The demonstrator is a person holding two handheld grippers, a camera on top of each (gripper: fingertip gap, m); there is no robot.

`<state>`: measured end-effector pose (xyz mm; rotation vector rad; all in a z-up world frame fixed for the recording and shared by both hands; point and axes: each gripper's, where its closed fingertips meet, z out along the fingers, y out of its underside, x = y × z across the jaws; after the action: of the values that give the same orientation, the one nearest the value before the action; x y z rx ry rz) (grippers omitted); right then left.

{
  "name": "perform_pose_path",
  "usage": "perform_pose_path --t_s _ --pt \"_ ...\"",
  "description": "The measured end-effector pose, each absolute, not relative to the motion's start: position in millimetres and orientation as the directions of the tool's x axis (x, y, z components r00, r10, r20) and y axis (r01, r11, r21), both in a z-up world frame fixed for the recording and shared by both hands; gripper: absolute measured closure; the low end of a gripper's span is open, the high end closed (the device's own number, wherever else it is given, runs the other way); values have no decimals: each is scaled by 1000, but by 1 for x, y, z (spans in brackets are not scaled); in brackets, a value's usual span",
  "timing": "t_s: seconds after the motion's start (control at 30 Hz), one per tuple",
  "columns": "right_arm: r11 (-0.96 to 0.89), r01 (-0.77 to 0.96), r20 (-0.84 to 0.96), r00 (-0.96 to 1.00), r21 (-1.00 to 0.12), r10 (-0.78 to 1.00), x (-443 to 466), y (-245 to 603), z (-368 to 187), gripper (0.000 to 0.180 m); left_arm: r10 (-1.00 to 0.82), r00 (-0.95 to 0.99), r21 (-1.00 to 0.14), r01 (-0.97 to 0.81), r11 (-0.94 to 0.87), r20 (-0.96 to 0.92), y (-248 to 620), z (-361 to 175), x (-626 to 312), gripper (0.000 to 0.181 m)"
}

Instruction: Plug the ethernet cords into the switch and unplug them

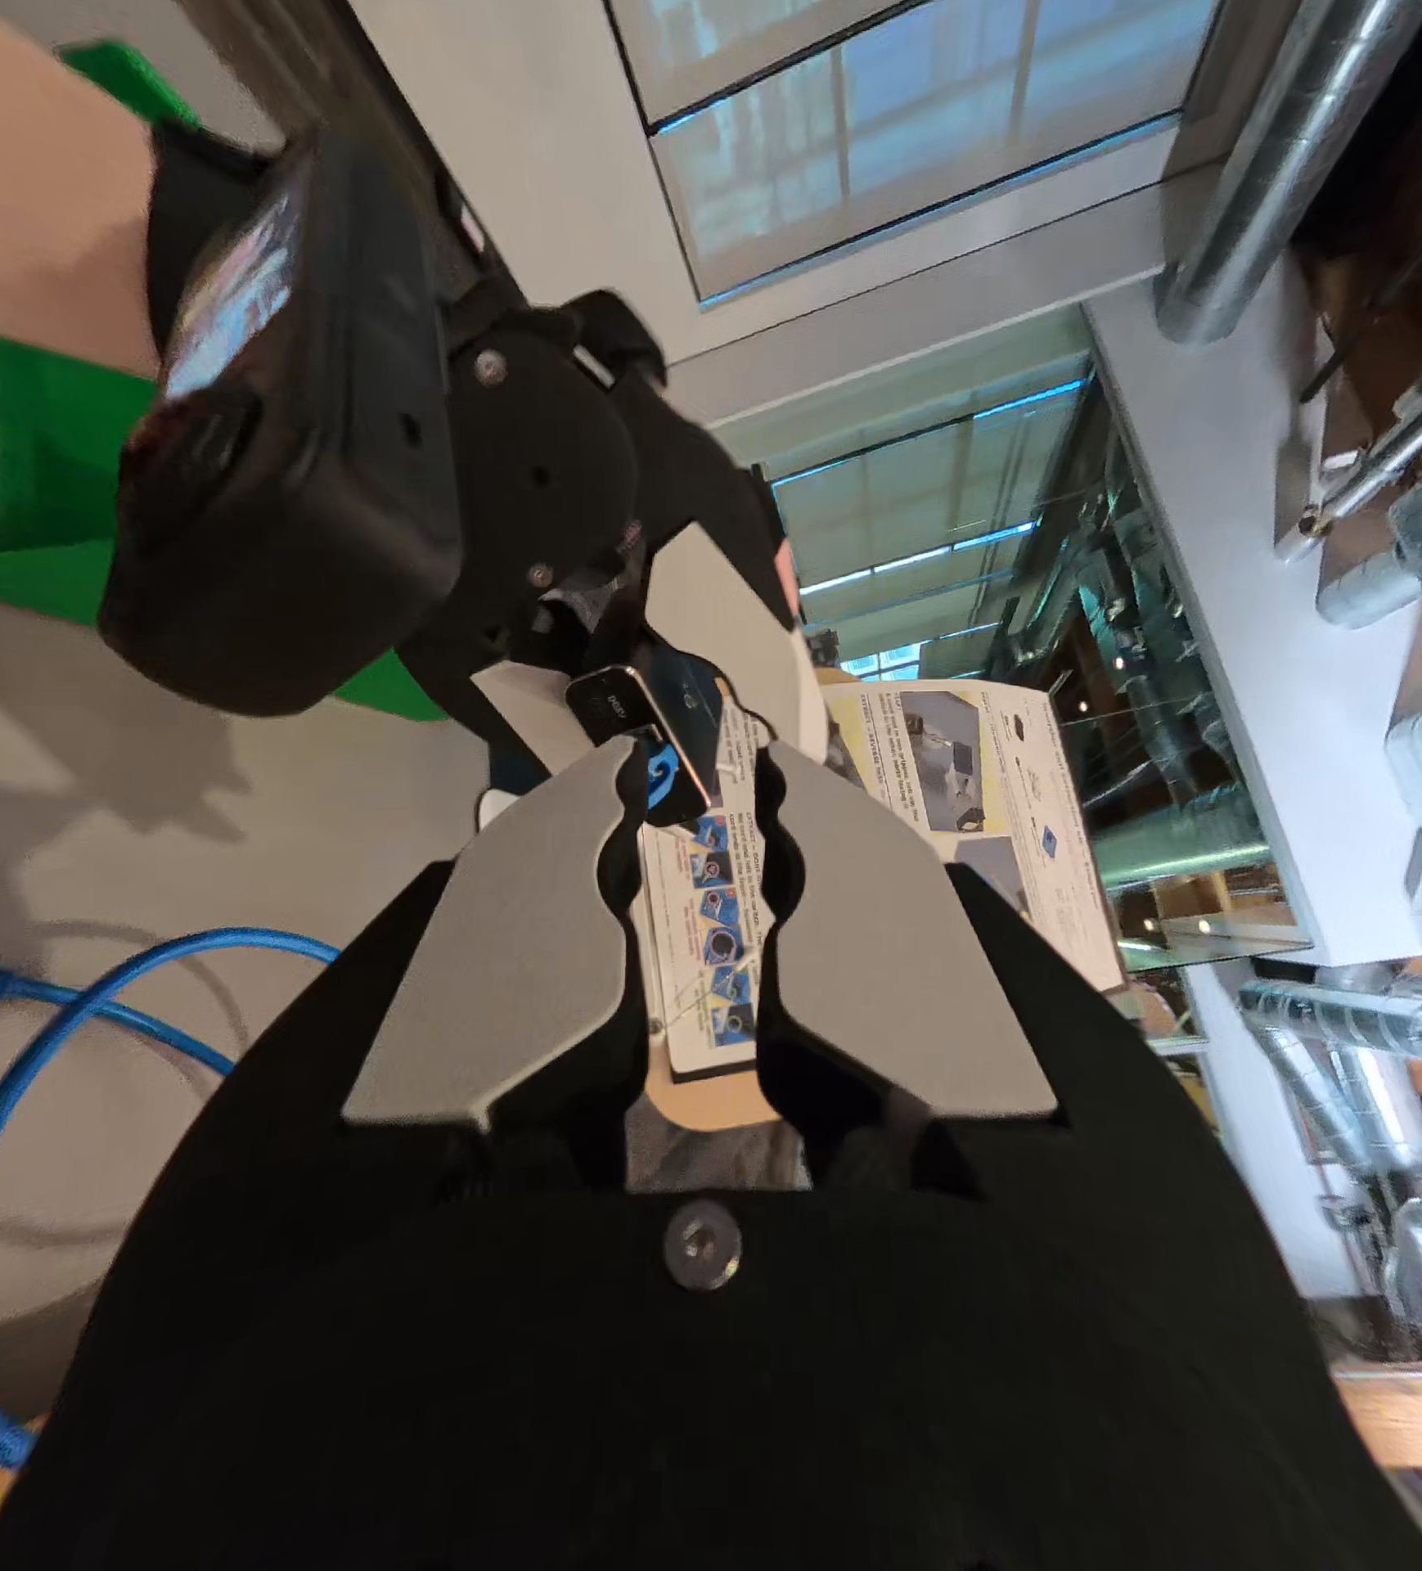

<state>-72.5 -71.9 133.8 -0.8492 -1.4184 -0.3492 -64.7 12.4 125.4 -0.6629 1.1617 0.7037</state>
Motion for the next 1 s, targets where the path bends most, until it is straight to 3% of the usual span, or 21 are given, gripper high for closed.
perform_pose_path --t_s 0.2,0.27,0.47,0.77,1.0 --pt "755 550 921 339 -358 189 -27 -90 186 154 101 322 -167 -704 690 -942 -1 138 -67 134" --pt "771 518 923 302 -370 239 -19 -84 190 153 77 351 -186 -655 732 -933 -11 144 -66 135" --pt "775 603 962 -47 -187 268 -44 -59 156 144 4 405 -254 -580 774 -914 -26 153 -60 135" --pt "782 622 990 -131 44 49 -73 -80 143 154 -84 386 -318 -597 737 -919 -26 147 -49 135" --pt "804 595 980 -152 -16 132 -82 -91 137 156 -139 341 -332 -612 718 -930 -21 136 -45 135"
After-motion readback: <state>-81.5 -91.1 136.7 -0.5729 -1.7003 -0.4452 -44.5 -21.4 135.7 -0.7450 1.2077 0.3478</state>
